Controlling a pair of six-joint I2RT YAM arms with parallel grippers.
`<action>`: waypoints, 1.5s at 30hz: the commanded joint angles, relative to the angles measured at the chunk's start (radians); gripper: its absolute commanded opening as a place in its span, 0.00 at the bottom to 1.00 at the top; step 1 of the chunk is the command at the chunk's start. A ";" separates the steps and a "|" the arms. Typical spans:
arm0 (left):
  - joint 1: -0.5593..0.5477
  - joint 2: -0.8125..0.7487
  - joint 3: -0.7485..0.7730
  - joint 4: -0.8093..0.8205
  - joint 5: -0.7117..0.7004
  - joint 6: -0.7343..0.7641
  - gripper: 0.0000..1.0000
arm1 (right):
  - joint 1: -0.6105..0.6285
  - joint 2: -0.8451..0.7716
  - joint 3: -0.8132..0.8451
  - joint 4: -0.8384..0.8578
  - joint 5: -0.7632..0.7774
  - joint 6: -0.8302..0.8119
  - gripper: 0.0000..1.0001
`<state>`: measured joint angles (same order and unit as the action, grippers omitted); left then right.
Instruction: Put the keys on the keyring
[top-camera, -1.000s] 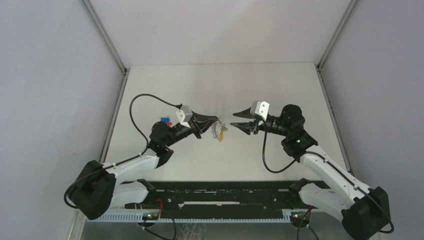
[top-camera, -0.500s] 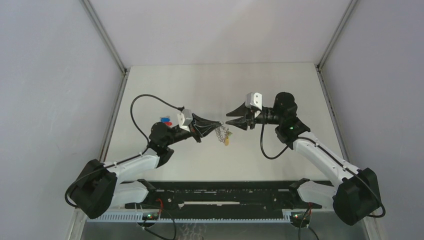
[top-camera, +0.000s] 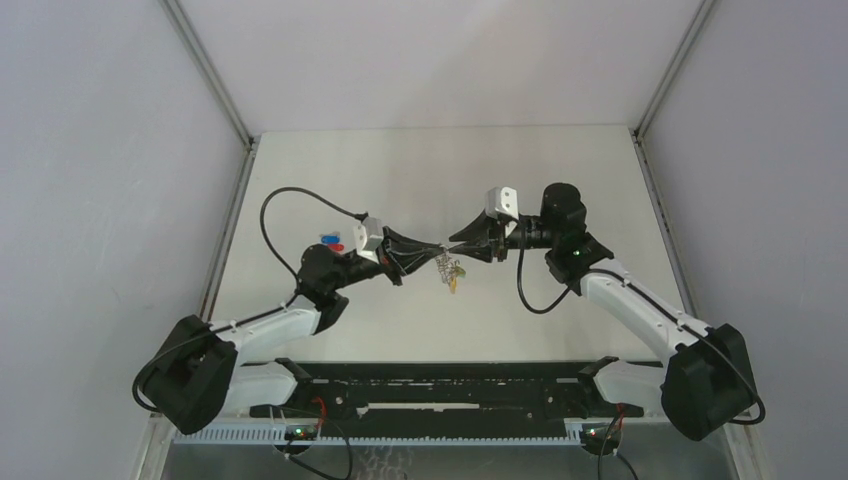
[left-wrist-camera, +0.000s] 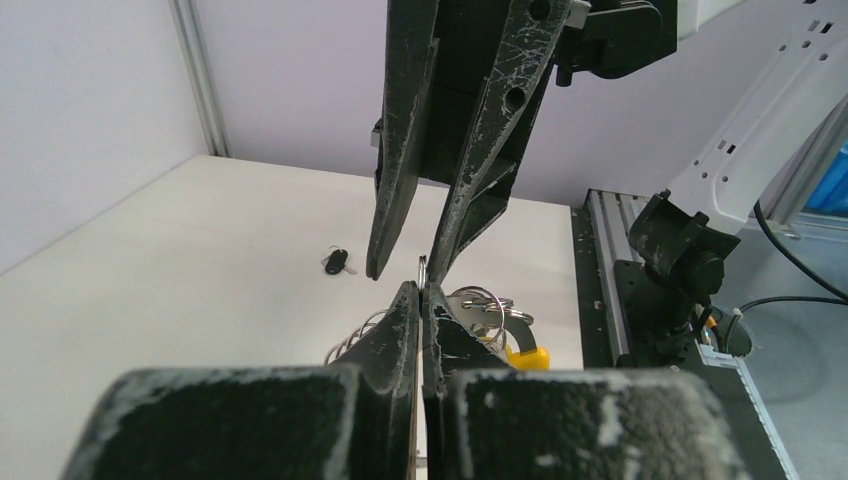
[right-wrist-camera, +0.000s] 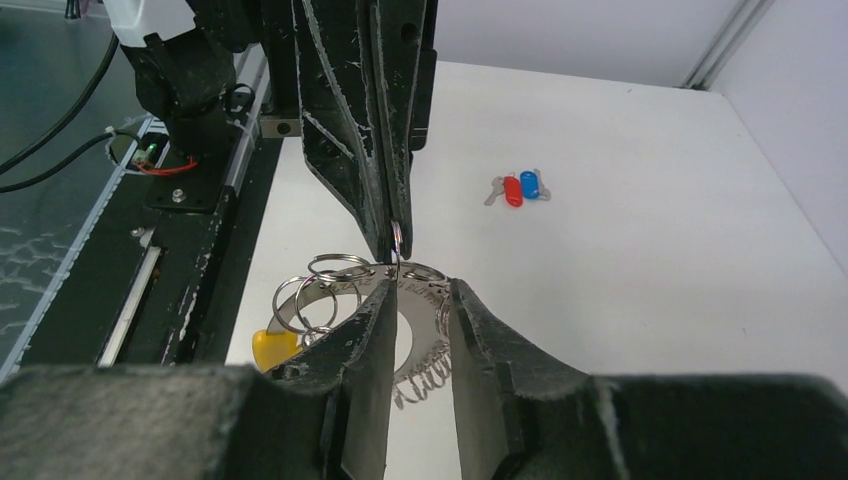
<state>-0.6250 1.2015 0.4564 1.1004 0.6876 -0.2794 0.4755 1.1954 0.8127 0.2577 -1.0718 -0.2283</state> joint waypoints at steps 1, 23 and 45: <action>0.005 0.015 0.053 0.097 0.022 -0.035 0.00 | 0.019 0.010 0.054 0.020 -0.035 -0.007 0.25; 0.007 0.014 0.042 0.059 -0.001 -0.004 0.00 | 0.037 0.016 0.087 -0.099 -0.046 -0.082 0.04; 0.042 -0.151 0.061 -0.374 -0.007 0.239 0.32 | 0.143 0.014 0.269 -0.550 0.235 -0.353 0.00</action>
<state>-0.5877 1.0920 0.4576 0.7956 0.6983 -0.1120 0.5999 1.2102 1.0294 -0.2306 -0.8944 -0.5156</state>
